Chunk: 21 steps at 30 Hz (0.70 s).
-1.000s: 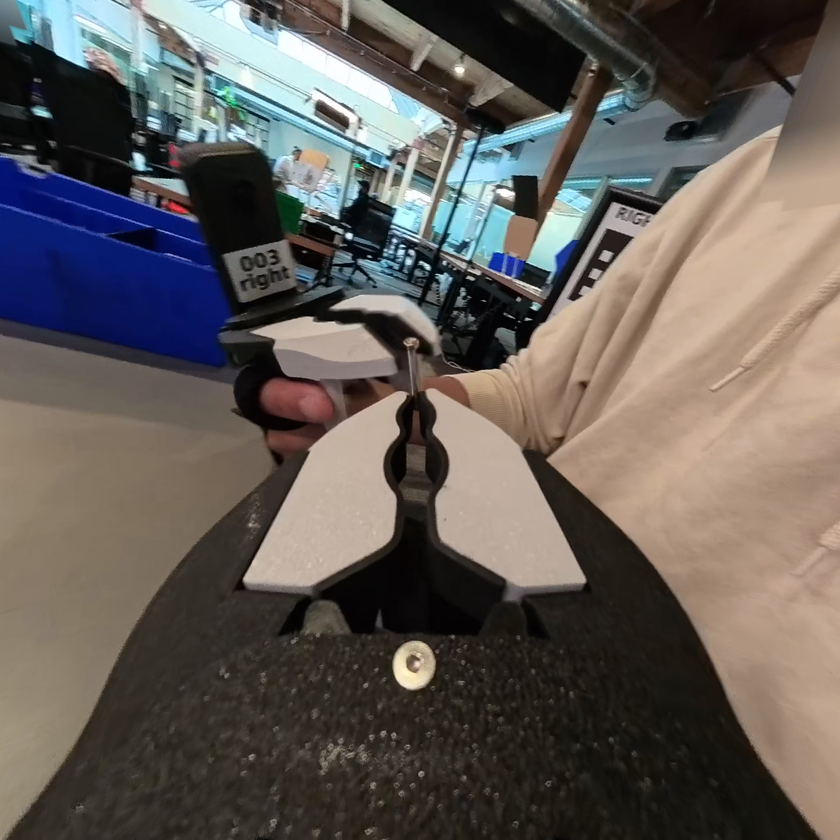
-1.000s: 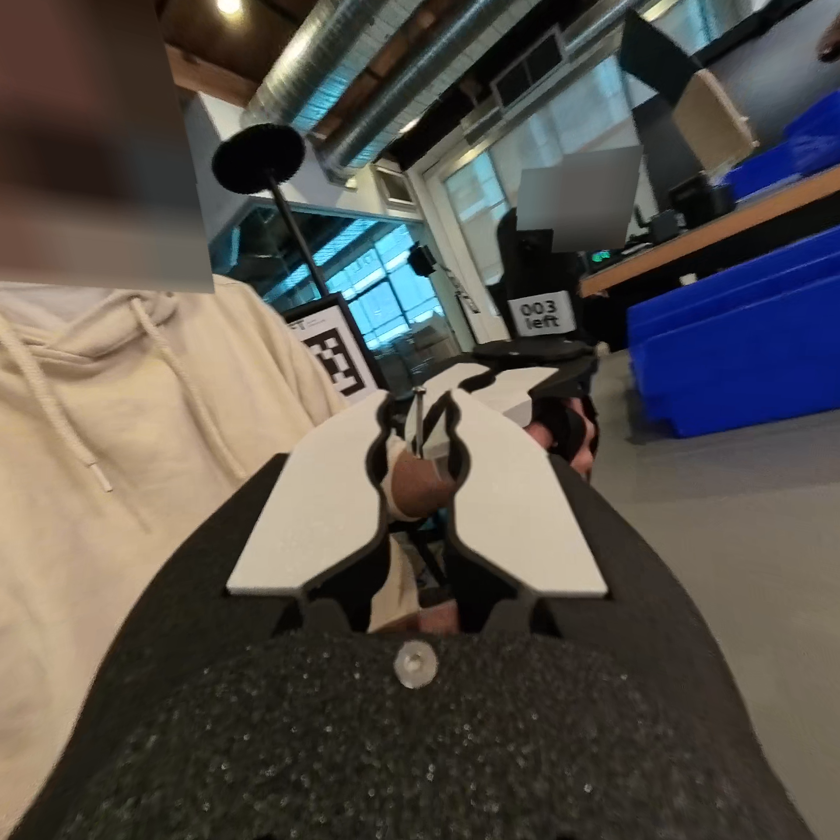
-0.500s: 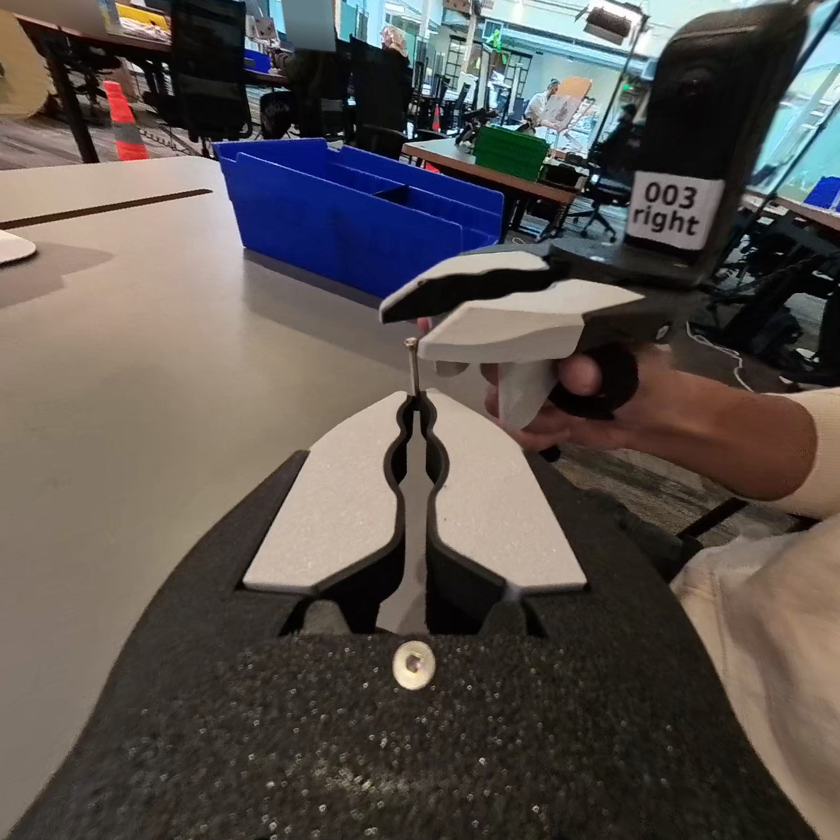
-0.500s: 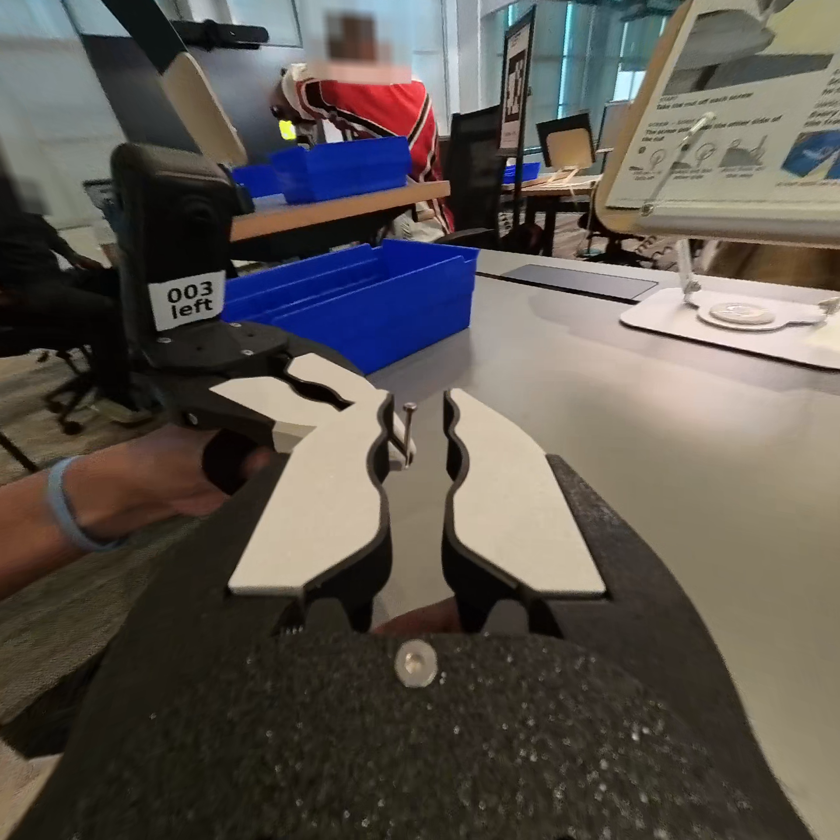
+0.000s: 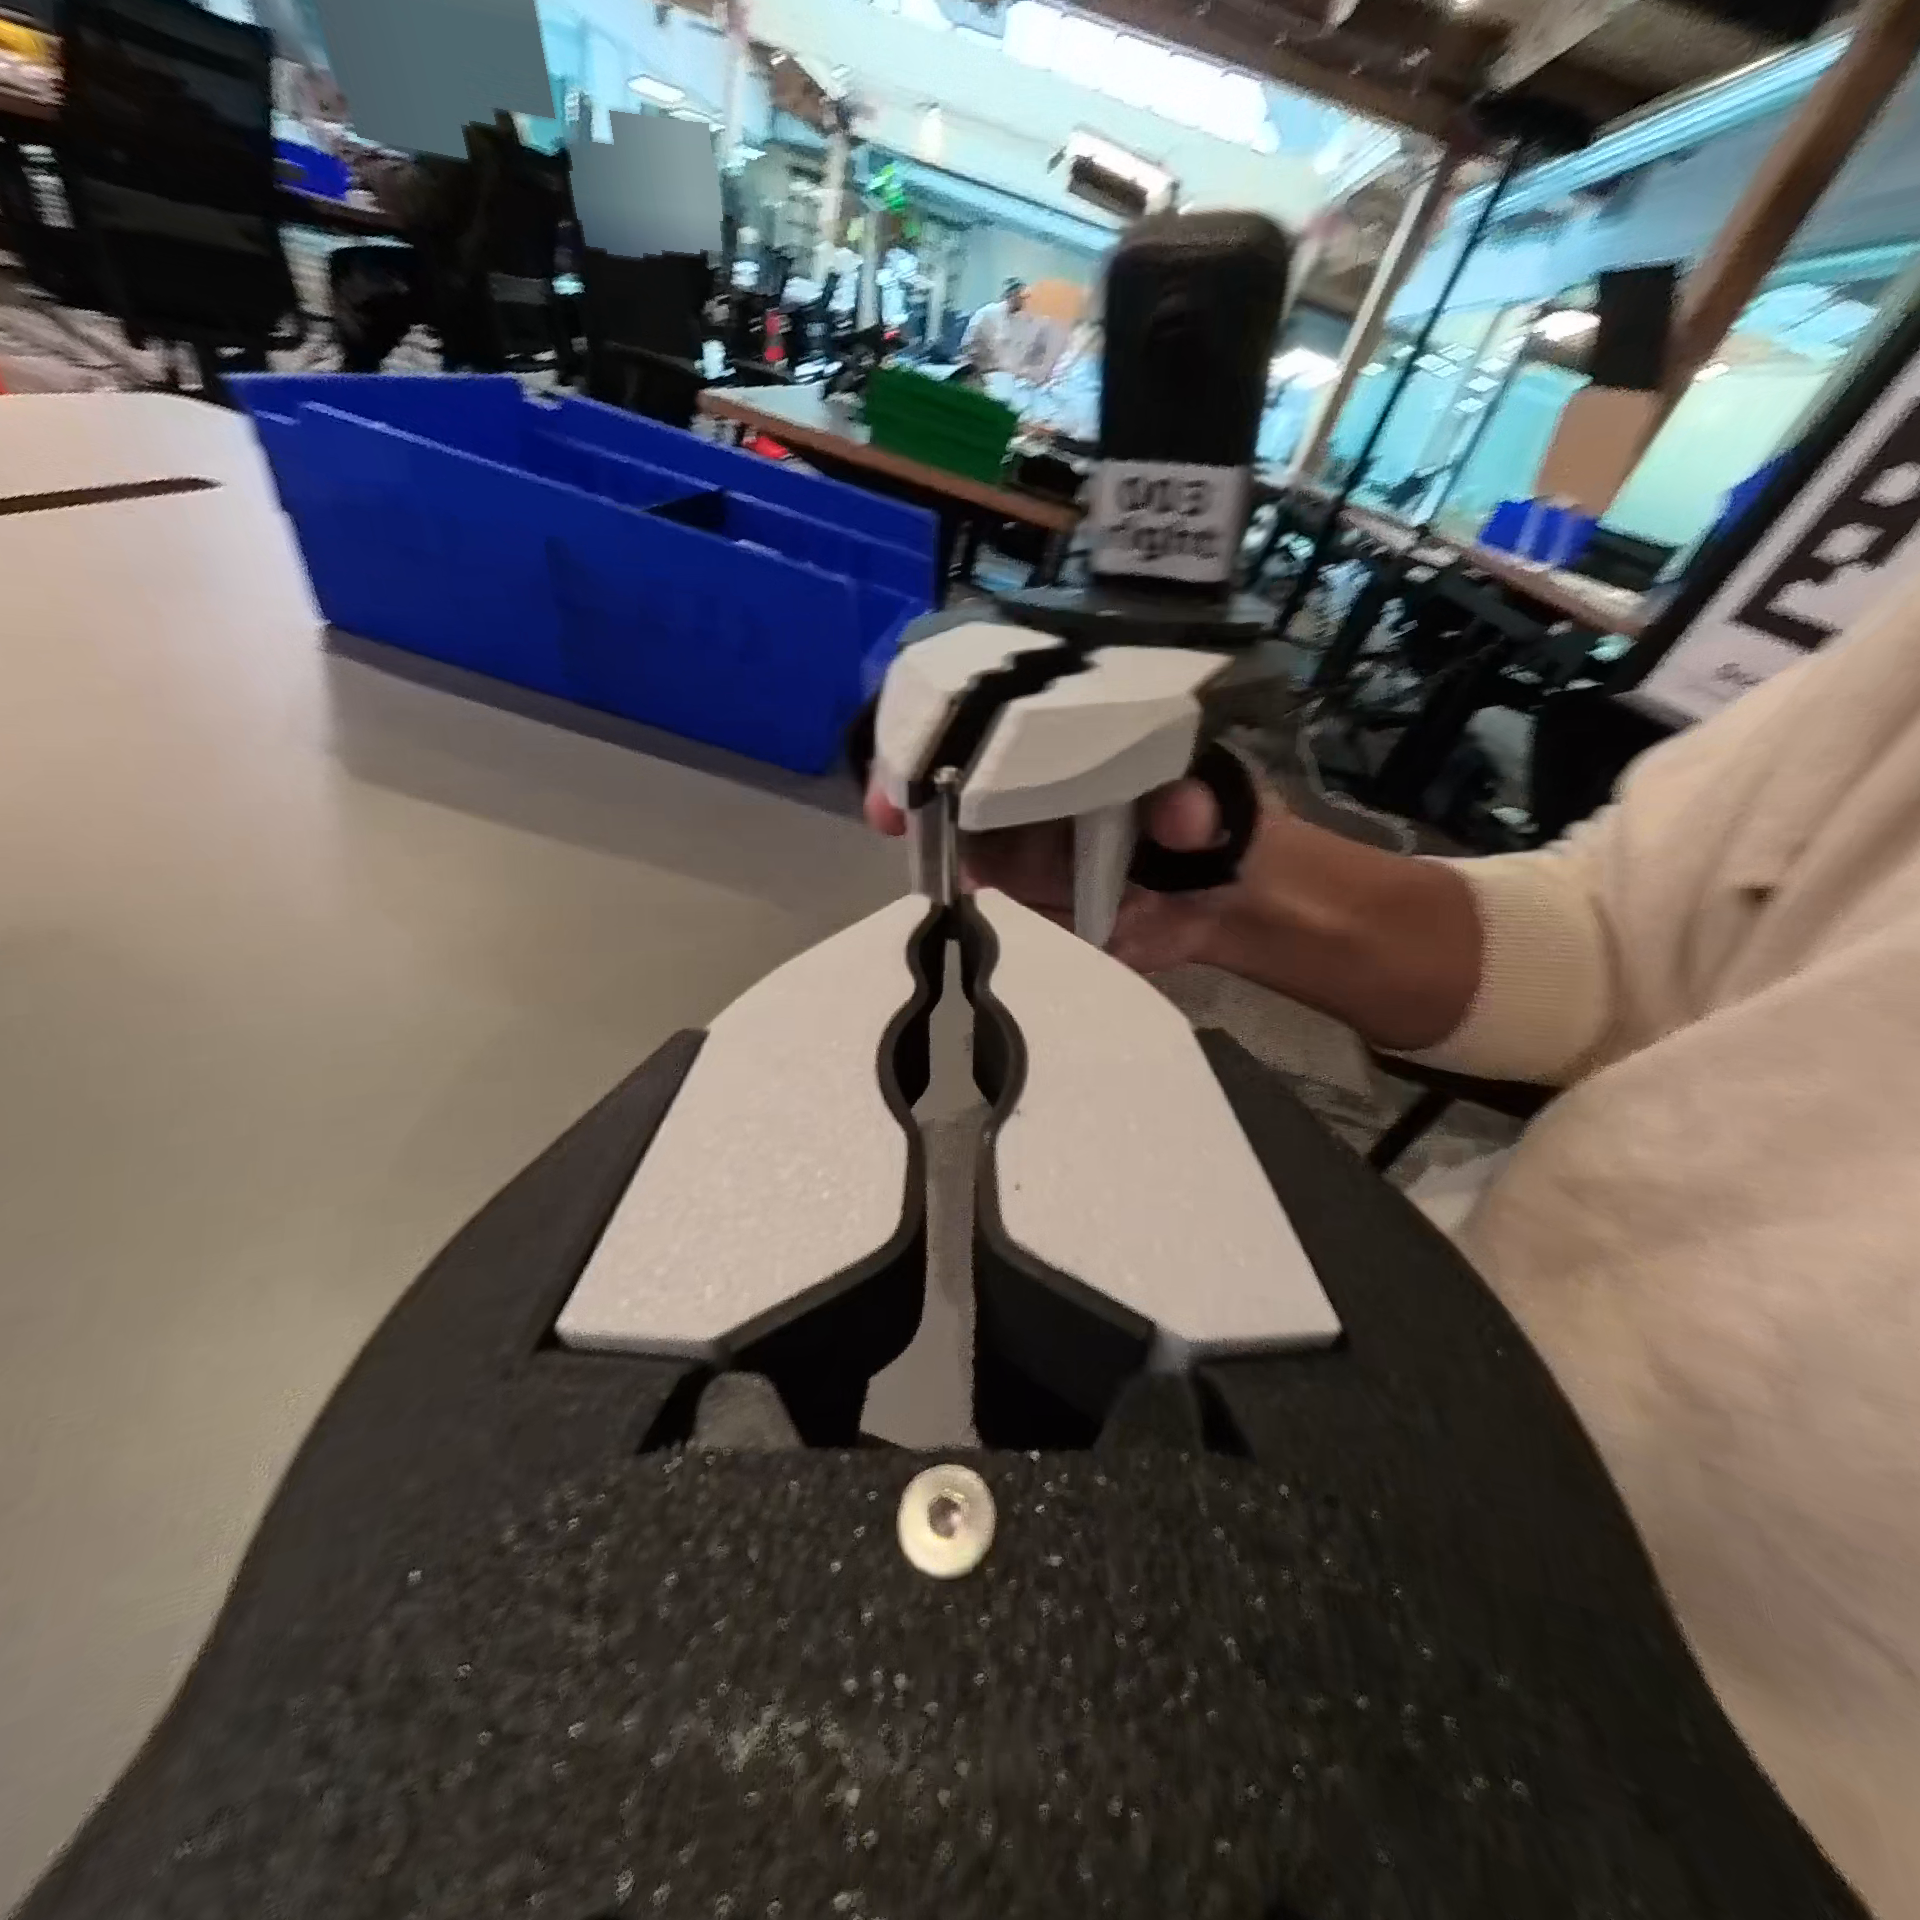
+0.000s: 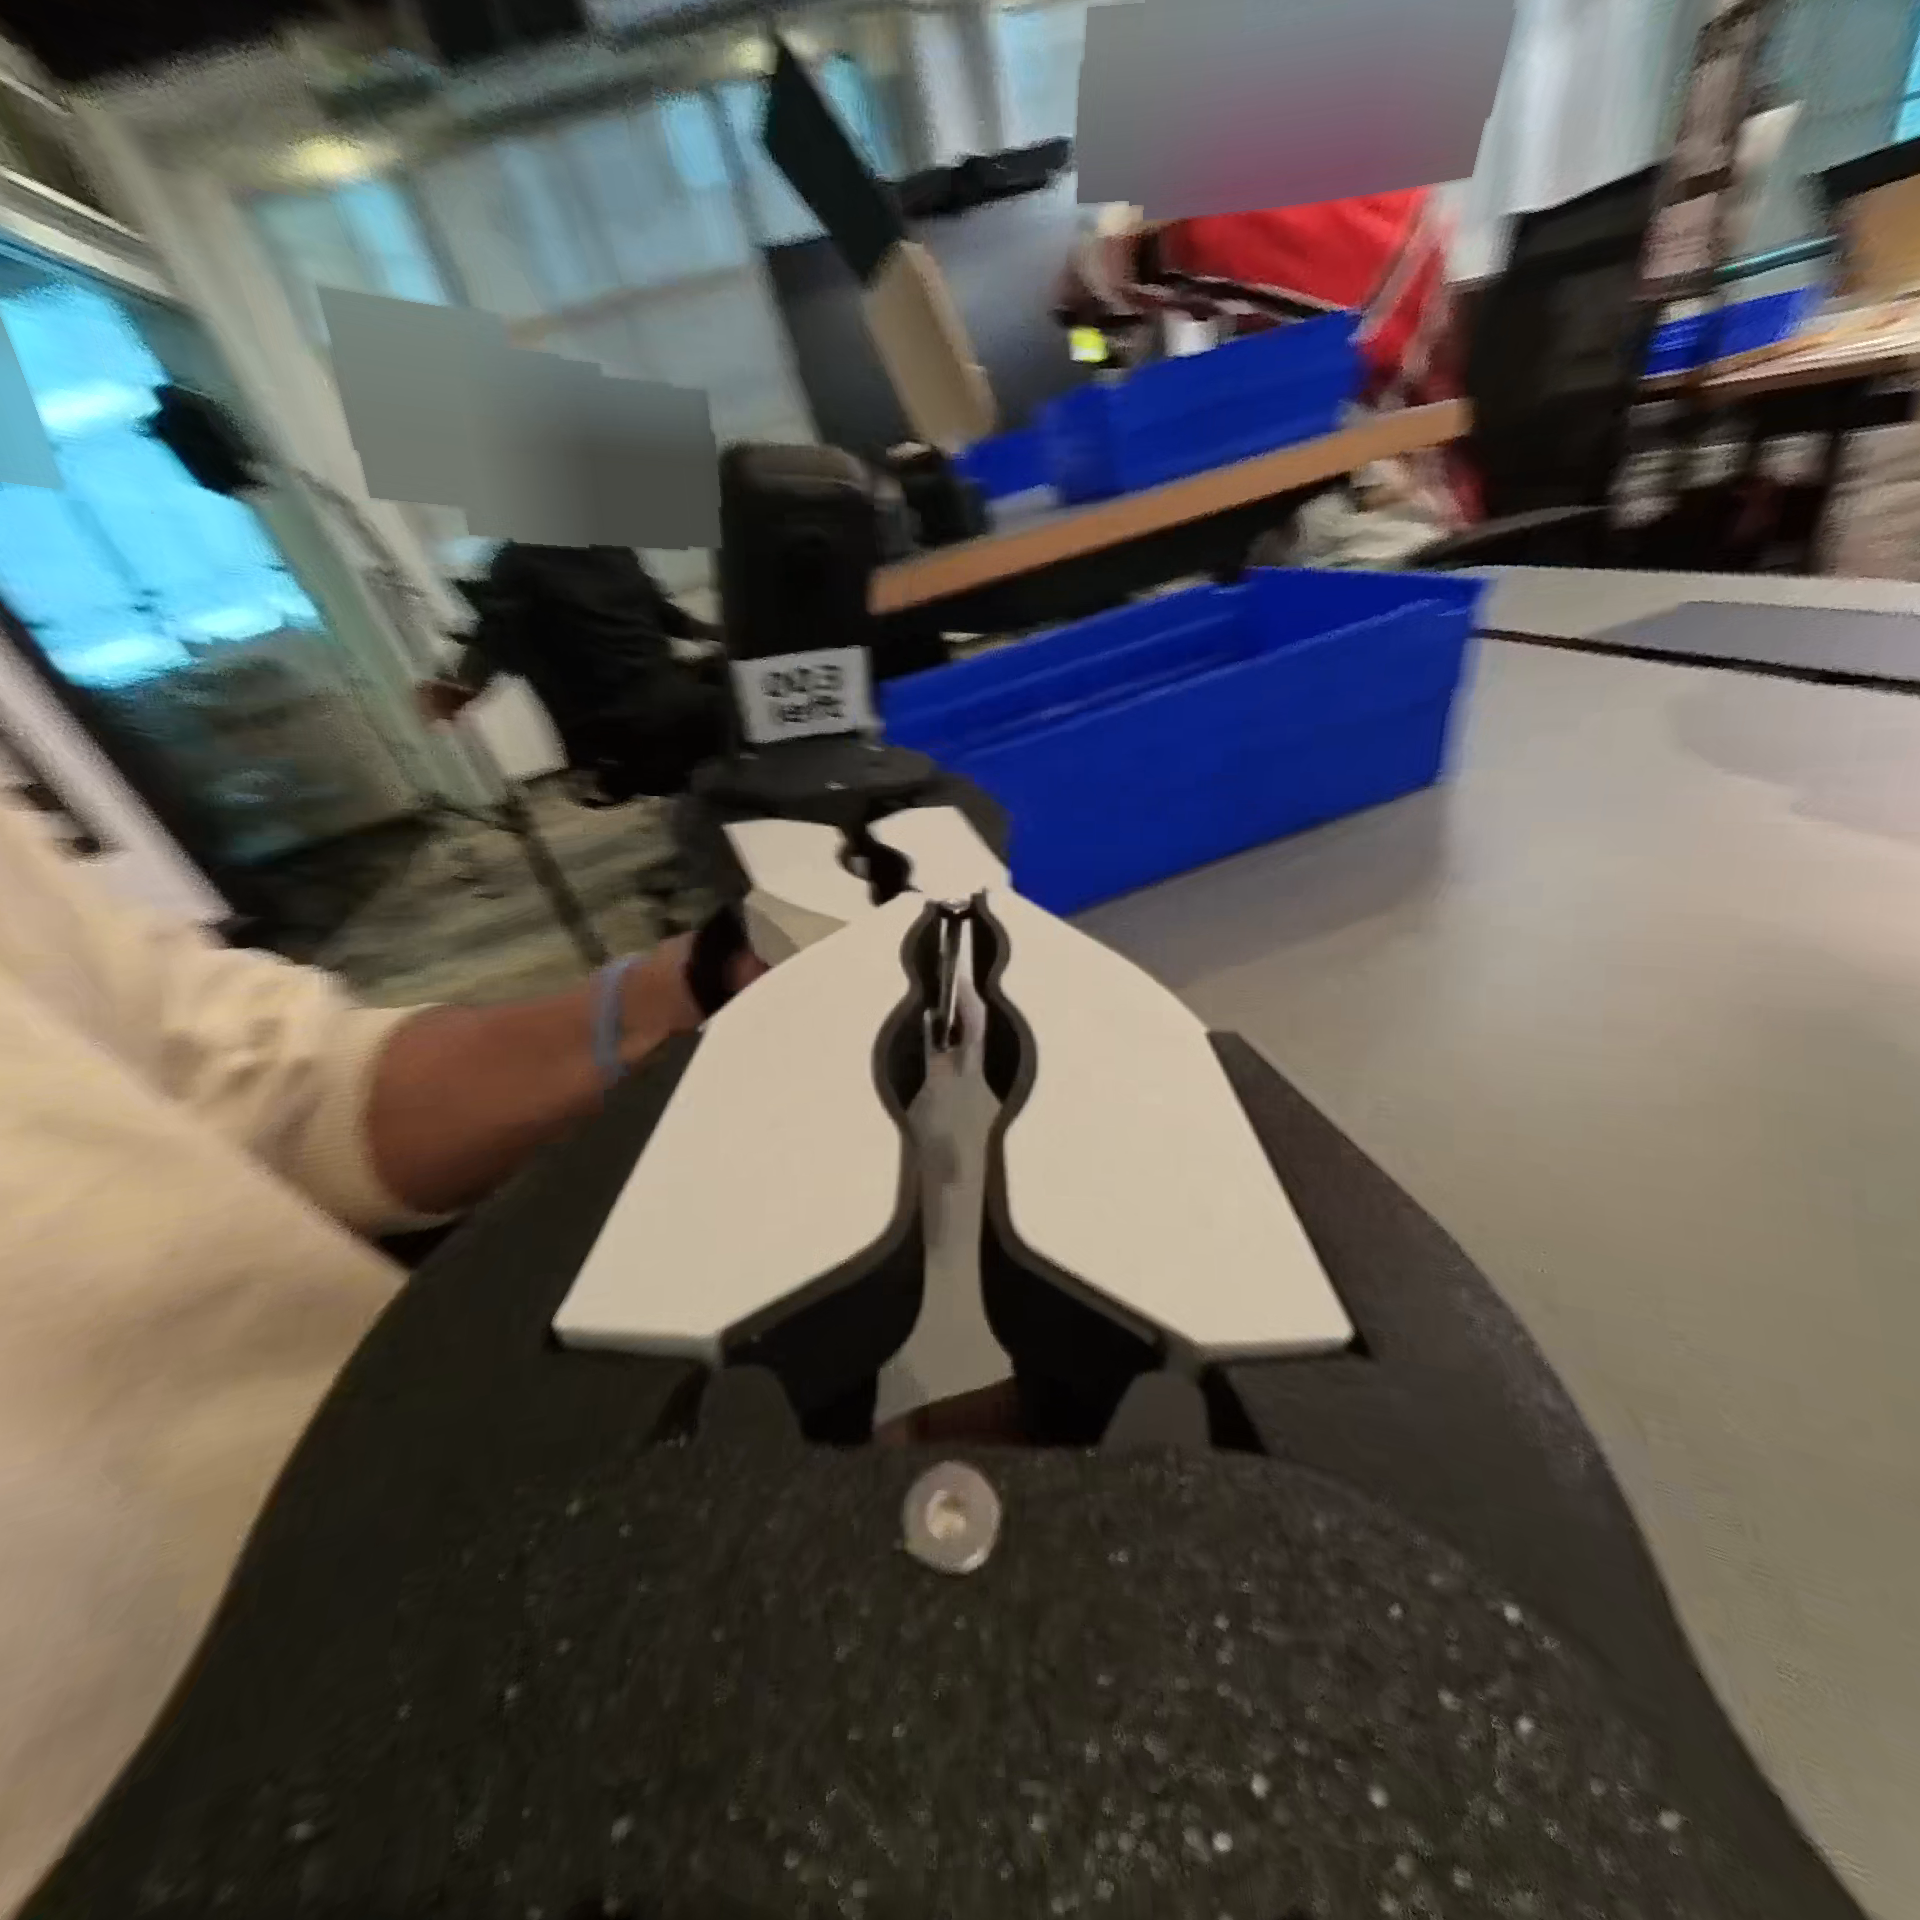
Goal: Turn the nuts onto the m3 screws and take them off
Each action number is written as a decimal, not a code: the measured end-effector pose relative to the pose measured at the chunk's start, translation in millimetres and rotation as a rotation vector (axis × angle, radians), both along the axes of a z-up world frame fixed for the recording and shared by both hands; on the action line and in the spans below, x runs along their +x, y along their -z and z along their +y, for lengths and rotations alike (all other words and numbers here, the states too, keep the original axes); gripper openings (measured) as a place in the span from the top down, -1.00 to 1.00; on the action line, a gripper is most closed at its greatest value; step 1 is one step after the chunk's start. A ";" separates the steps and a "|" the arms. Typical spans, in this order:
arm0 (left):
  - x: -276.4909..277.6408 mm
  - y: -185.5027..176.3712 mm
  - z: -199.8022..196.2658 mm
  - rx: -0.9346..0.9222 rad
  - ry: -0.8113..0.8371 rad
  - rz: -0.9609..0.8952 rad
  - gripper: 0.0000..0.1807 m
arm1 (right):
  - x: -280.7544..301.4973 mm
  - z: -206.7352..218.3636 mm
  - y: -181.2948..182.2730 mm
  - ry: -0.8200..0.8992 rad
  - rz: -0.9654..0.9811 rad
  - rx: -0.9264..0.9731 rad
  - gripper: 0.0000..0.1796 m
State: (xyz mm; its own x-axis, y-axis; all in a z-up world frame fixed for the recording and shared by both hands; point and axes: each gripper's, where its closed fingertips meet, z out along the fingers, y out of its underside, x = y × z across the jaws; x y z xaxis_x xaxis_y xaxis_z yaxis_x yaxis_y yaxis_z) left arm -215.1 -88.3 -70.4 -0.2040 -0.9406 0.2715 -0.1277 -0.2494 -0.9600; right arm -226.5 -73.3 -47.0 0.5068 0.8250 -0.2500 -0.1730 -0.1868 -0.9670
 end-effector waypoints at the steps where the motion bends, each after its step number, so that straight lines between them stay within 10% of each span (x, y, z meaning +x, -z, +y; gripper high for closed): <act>1: -1.8 -3.5 -5.5 -0.023 0.043 -0.016 0.98 | -2.0 -7.2 -3.4 -0.100 0.043 -0.010 0.95; 12: -17.0 -37.5 -57.6 -0.249 0.417 -0.201 0.98 | -13.5 -61.9 -38.7 -0.866 0.482 -0.084 0.94; 21: -11.4 -26.7 -24.1 -0.281 0.258 -0.198 0.98 | -7.9 -25.4 -27.1 -0.645 0.466 -0.103 0.72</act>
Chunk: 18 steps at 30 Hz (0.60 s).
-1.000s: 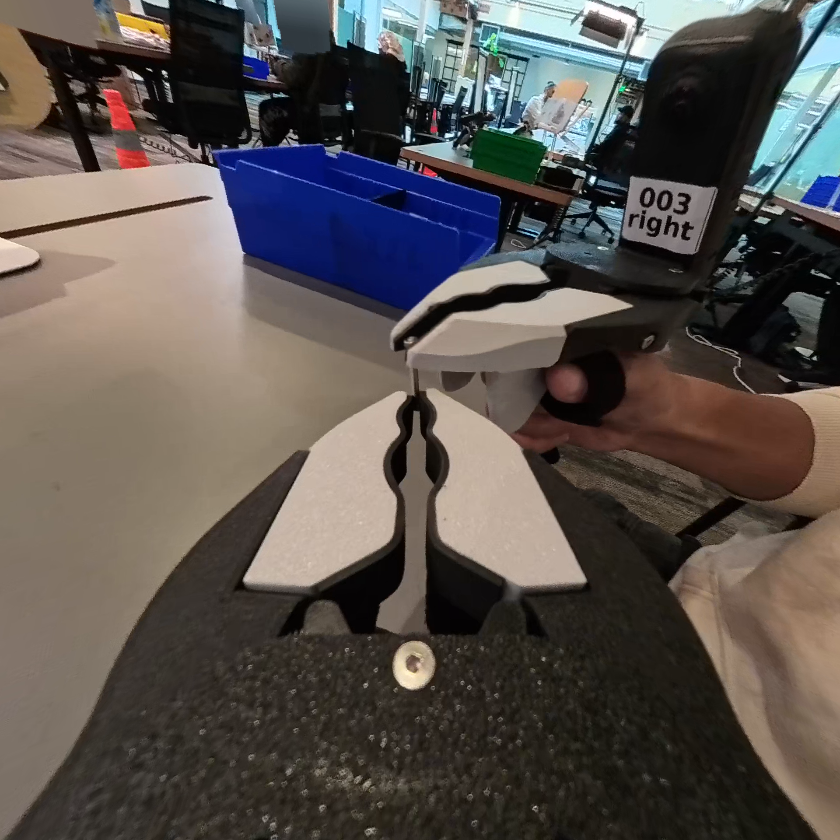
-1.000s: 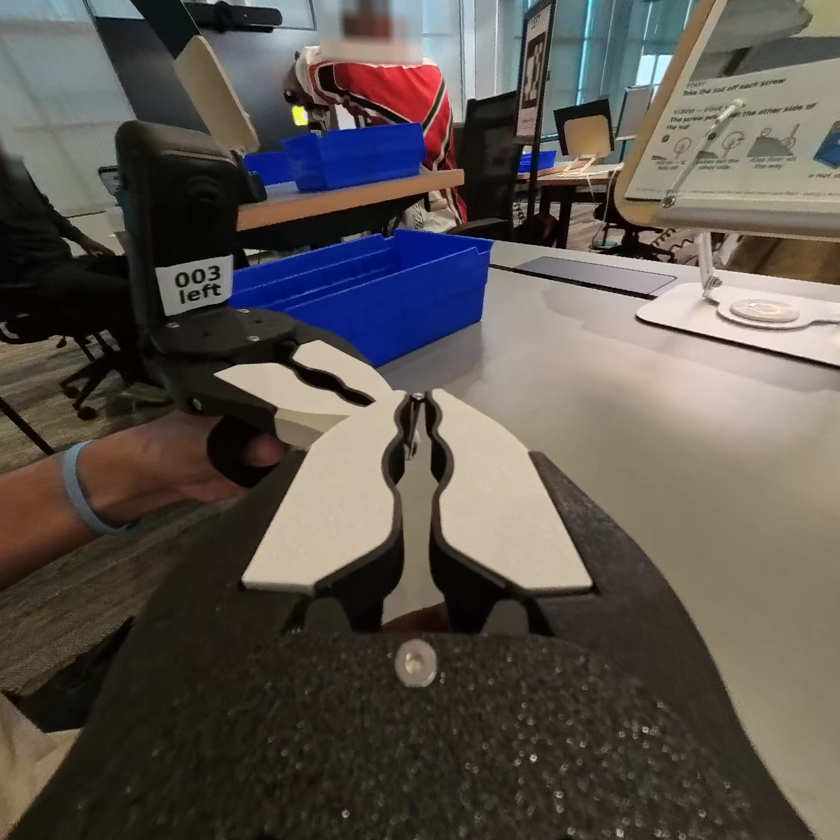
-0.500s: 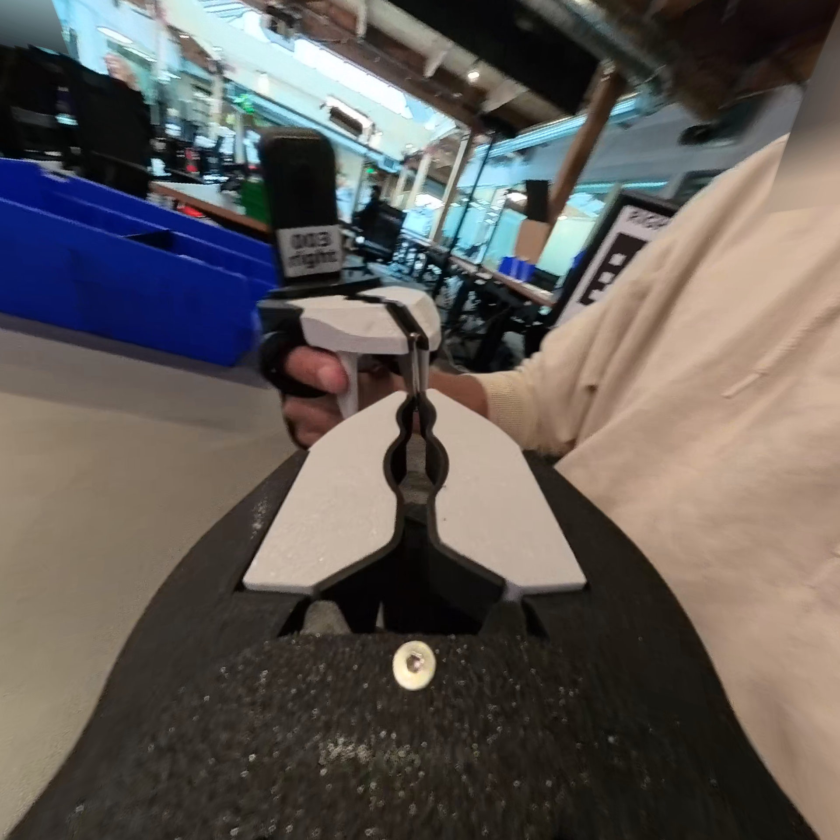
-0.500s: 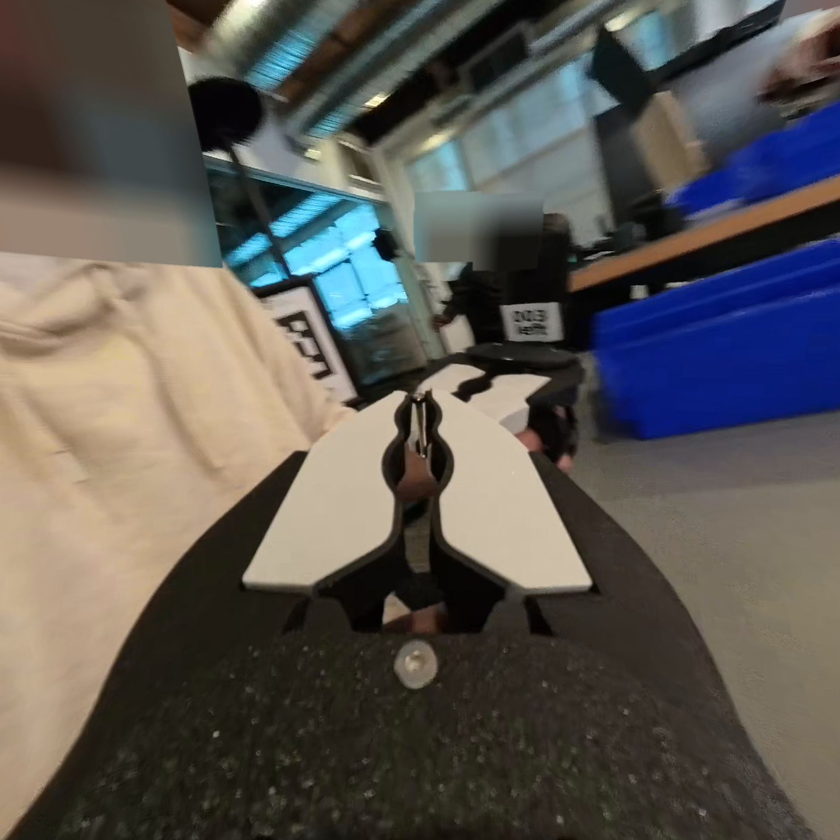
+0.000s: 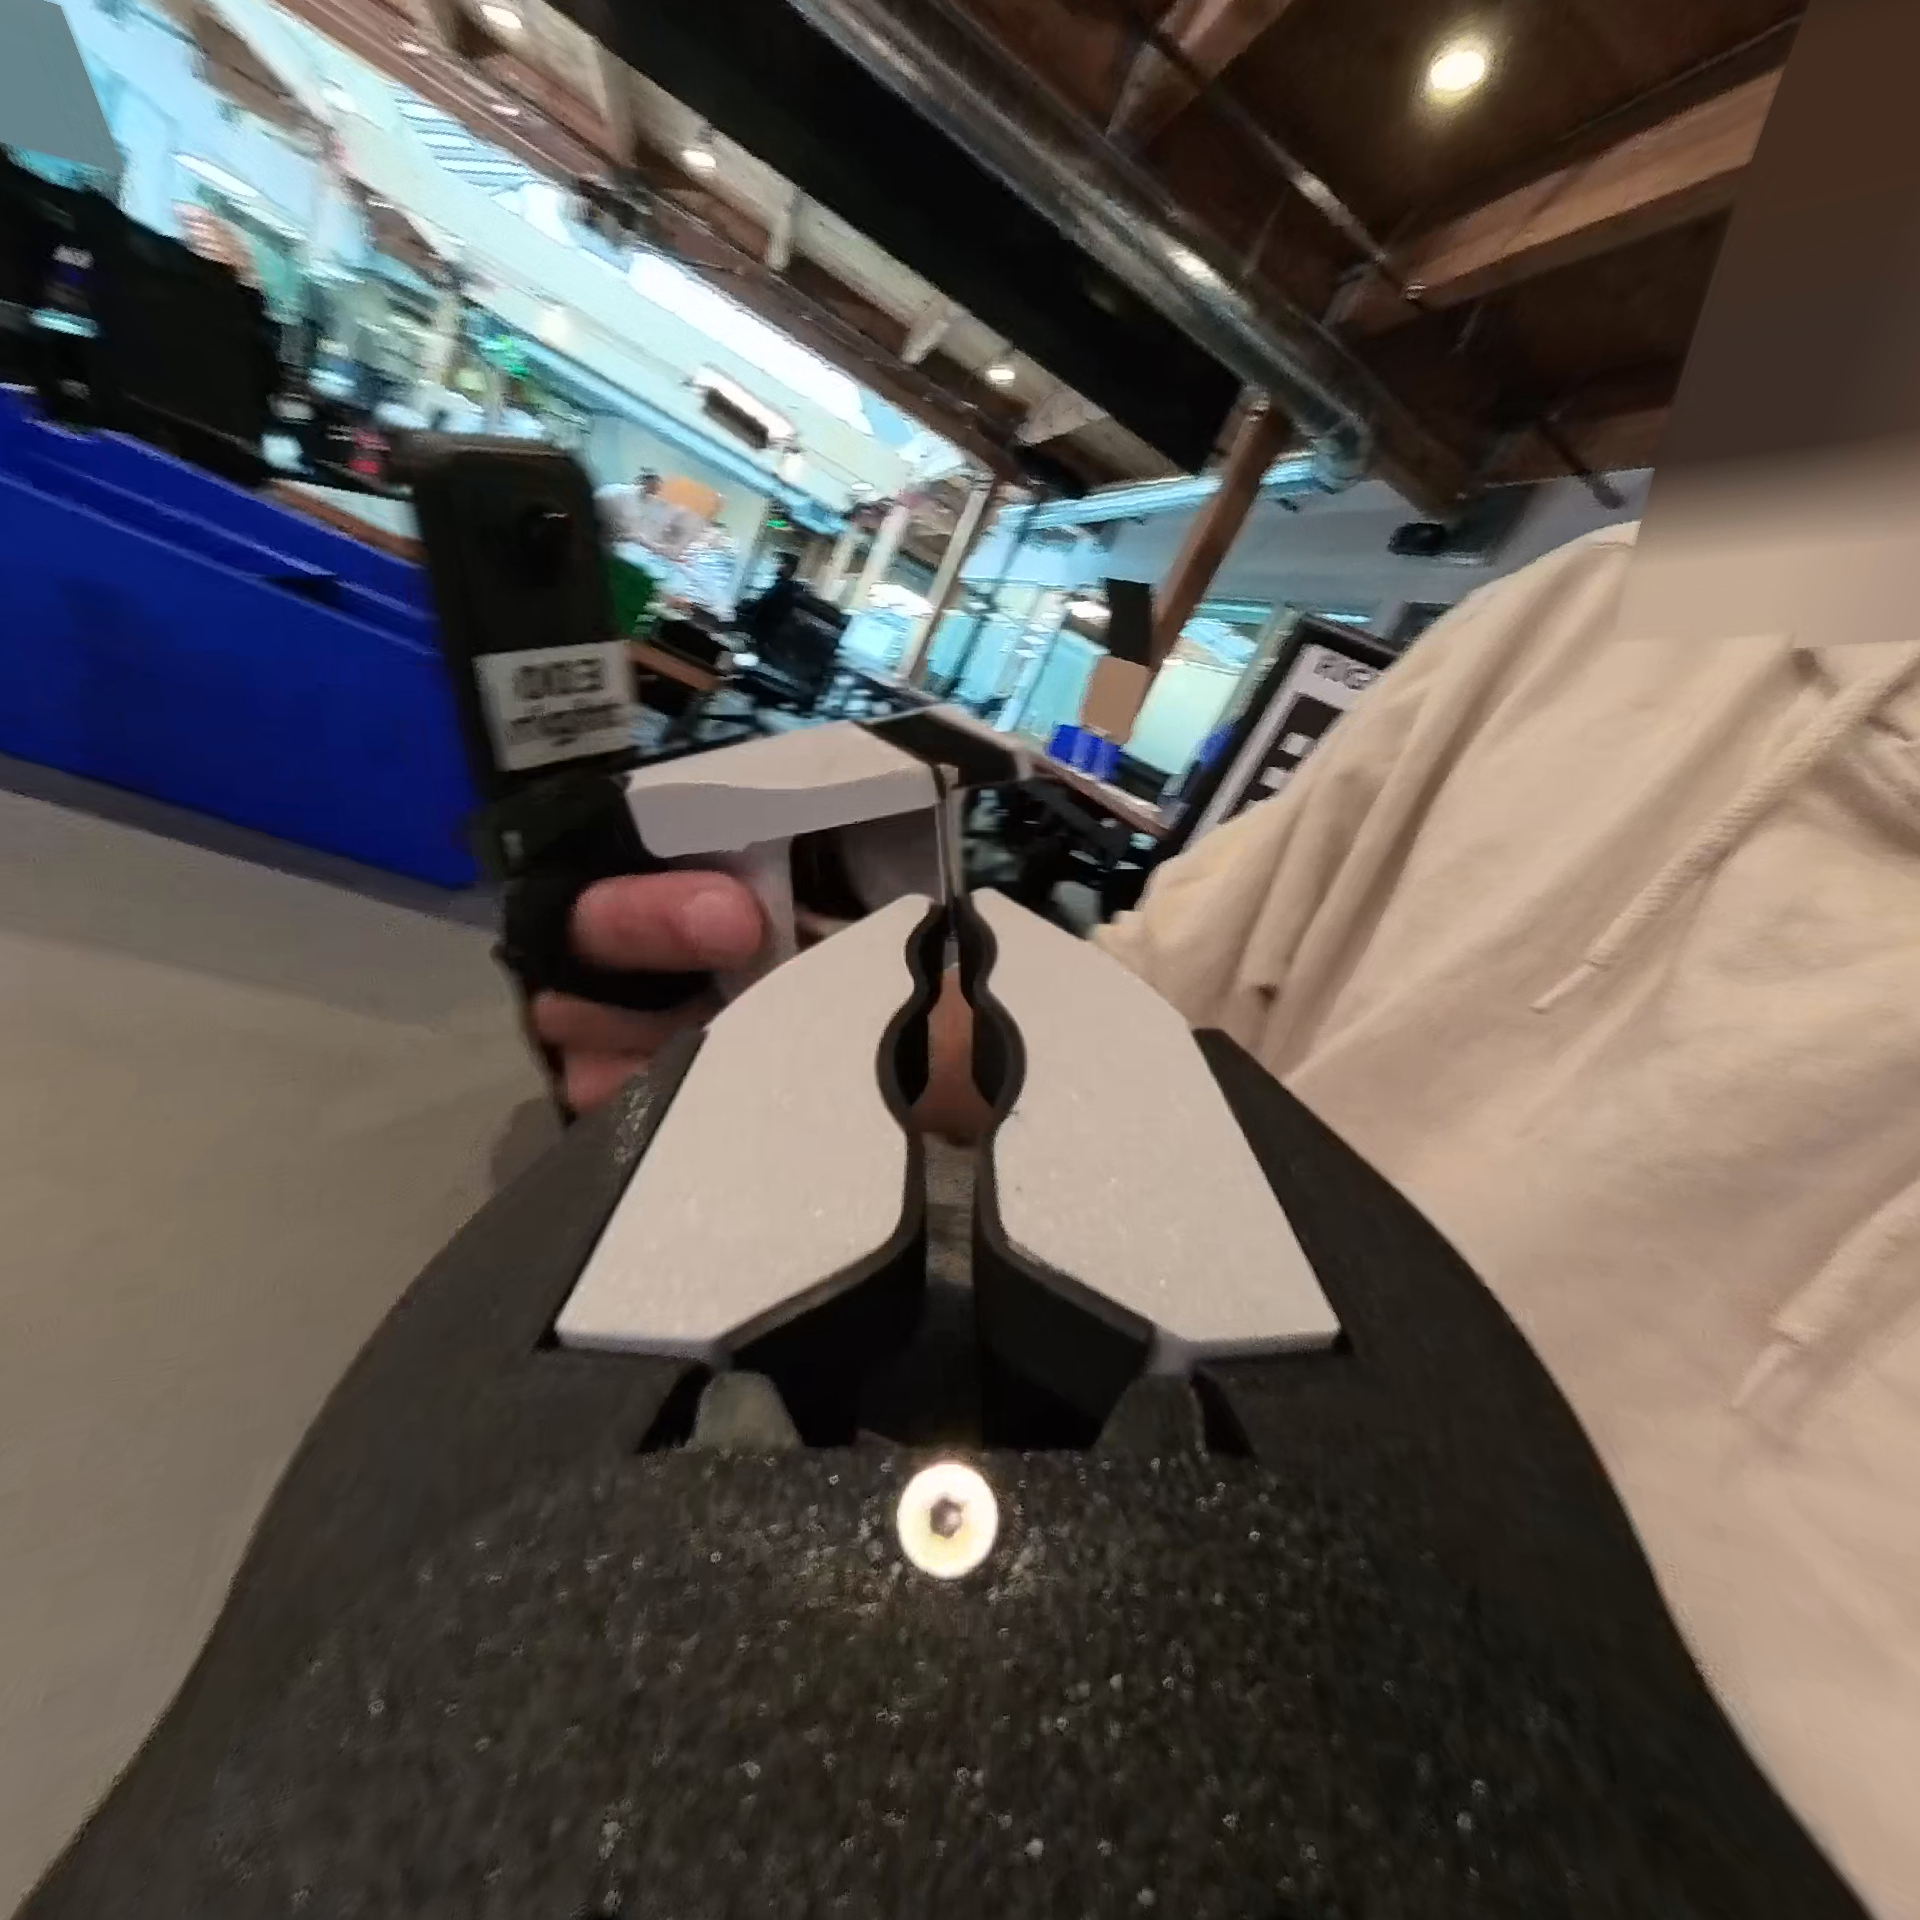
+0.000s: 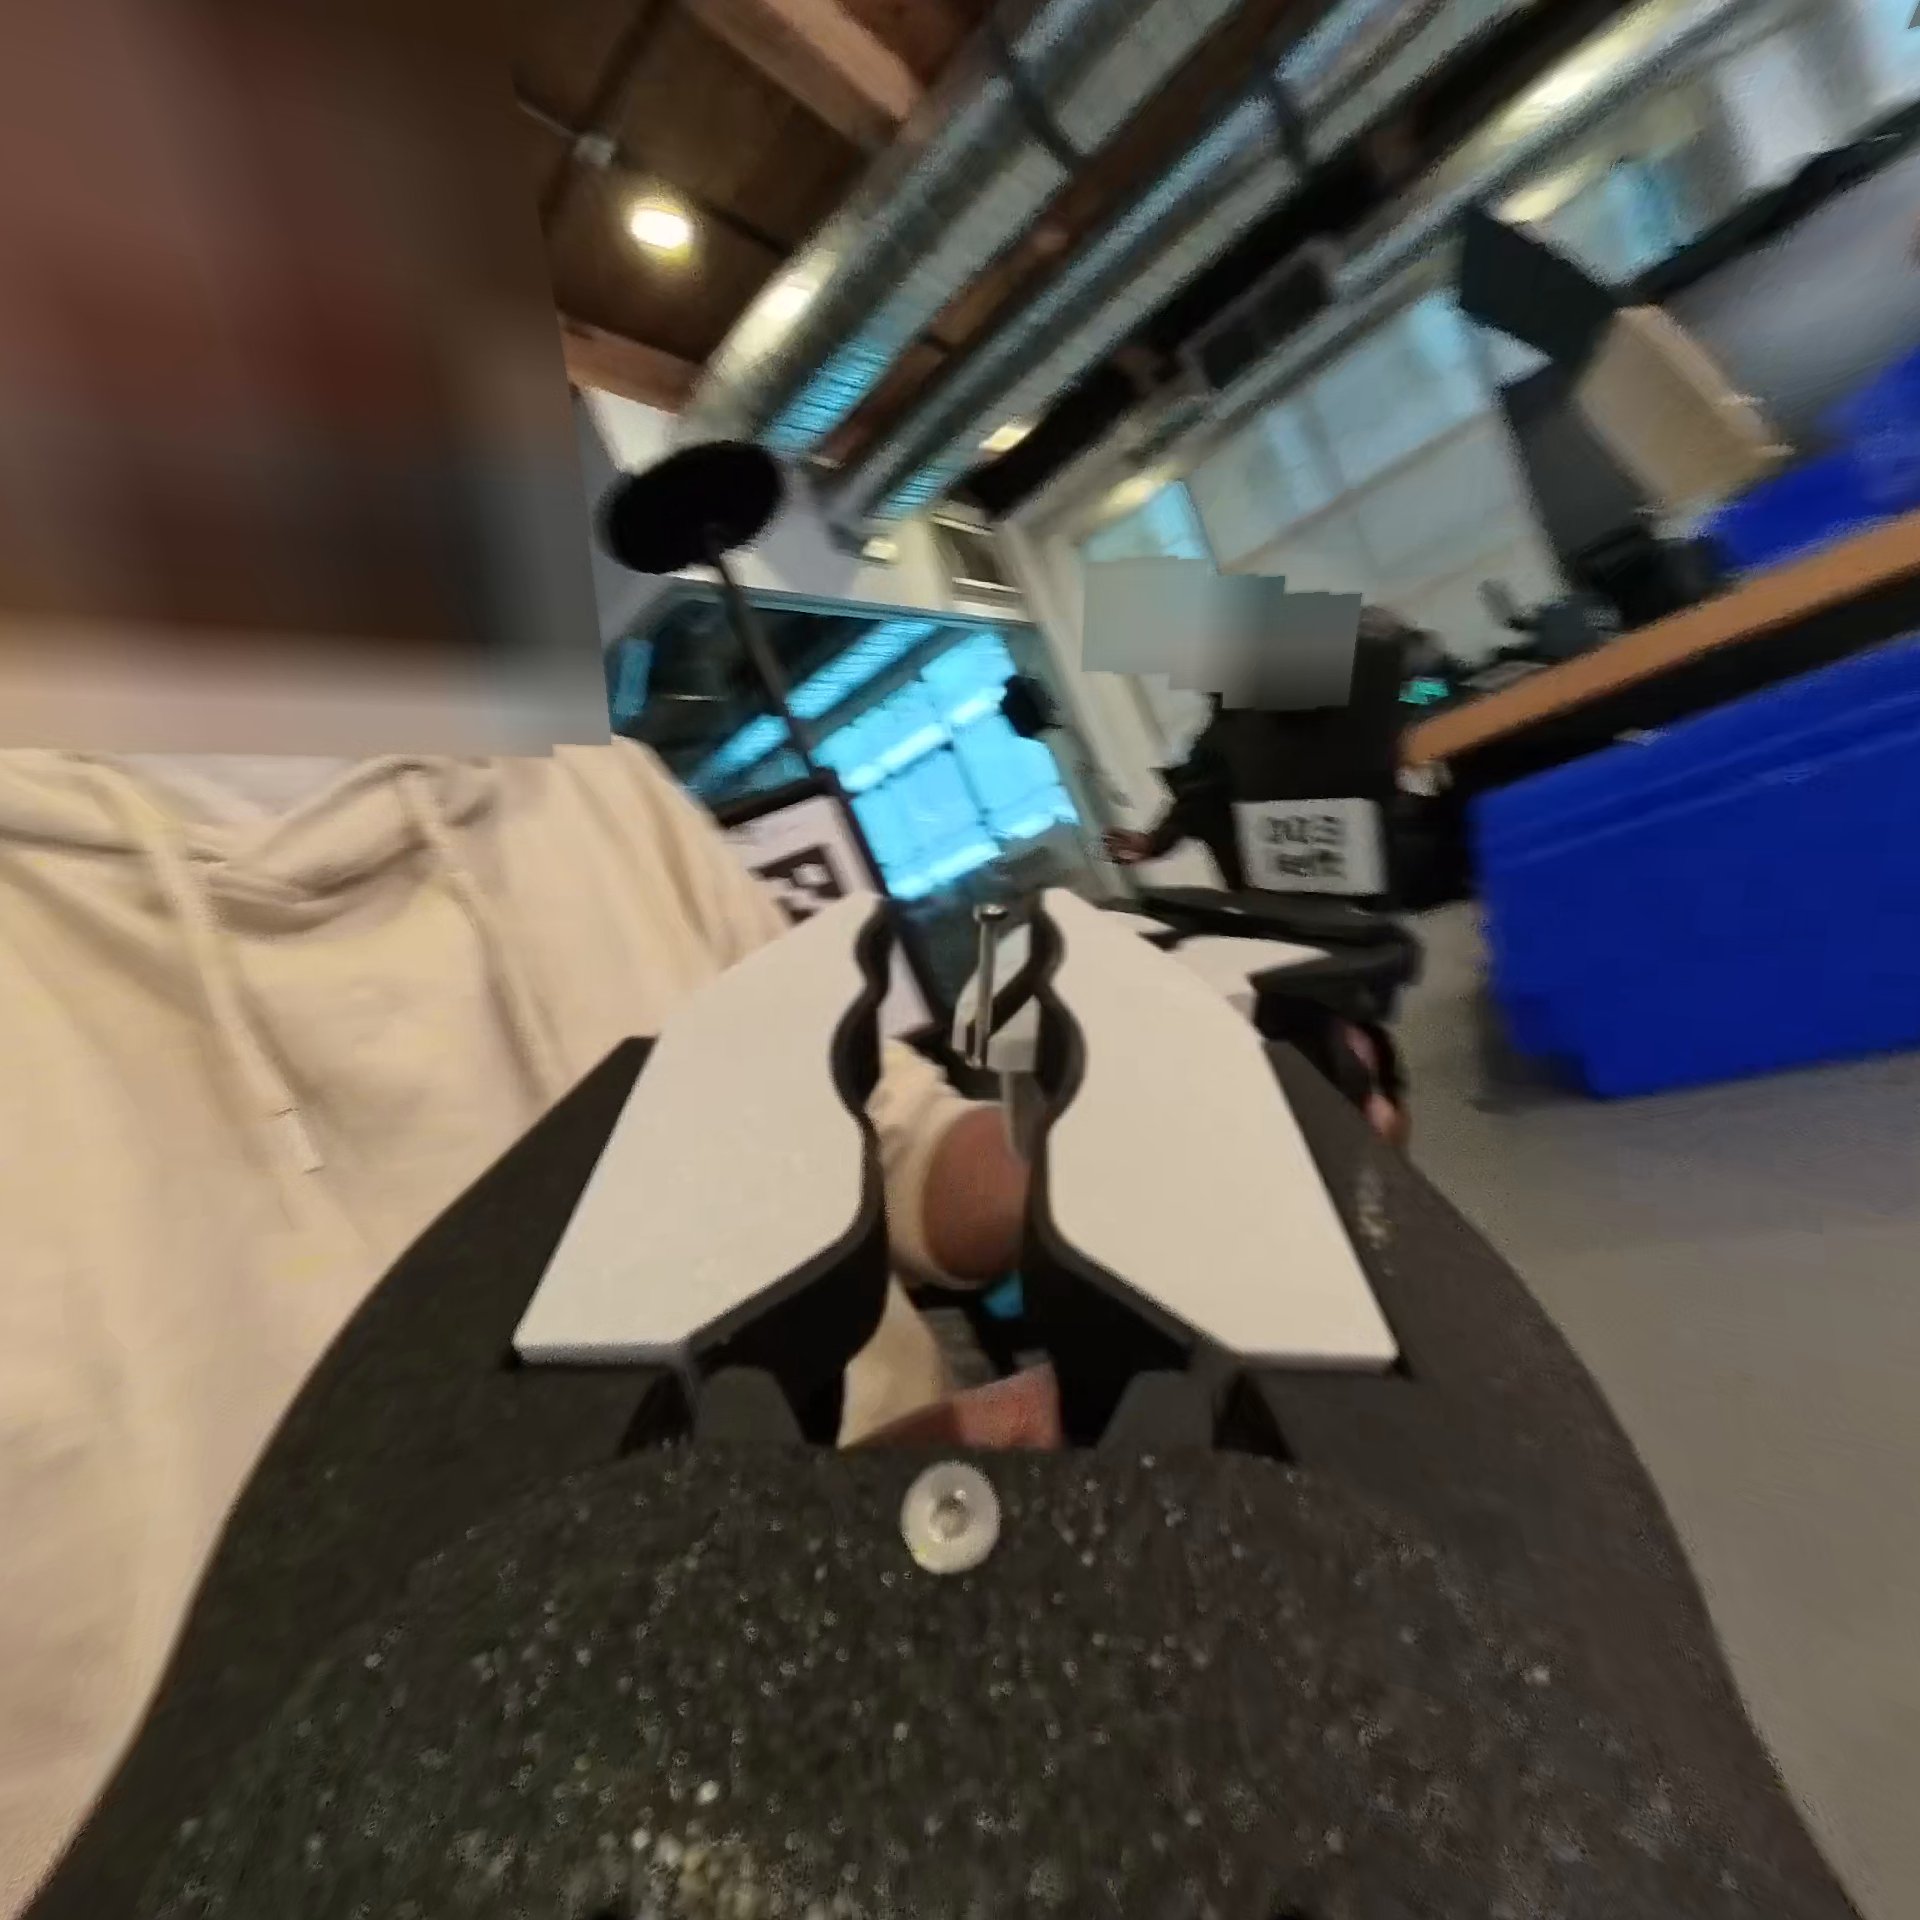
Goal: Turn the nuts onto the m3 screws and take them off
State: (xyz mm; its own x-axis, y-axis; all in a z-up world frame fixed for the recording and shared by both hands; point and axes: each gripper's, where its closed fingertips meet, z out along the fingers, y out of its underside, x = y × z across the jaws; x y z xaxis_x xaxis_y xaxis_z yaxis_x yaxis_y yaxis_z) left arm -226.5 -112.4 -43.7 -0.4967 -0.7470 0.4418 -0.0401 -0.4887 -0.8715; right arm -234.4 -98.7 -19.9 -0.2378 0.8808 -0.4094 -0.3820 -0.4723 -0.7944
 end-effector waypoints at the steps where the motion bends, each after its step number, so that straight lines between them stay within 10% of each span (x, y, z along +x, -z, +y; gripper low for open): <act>1: 1.4 4.8 8.9 0.018 -0.054 0.027 0.98 | 2.7 10.0 6.2 0.085 -0.063 -0.012 0.63; 9: 6.3 41.4 78.1 0.268 -0.553 0.271 0.98 | 36.6 70.3 45.9 0.902 -0.549 -0.005 0.68; 18: 12.8 48.2 77.8 0.370 -0.630 0.304 0.98 | 14.2 73.6 47.8 1.113 -0.582 -0.112 0.79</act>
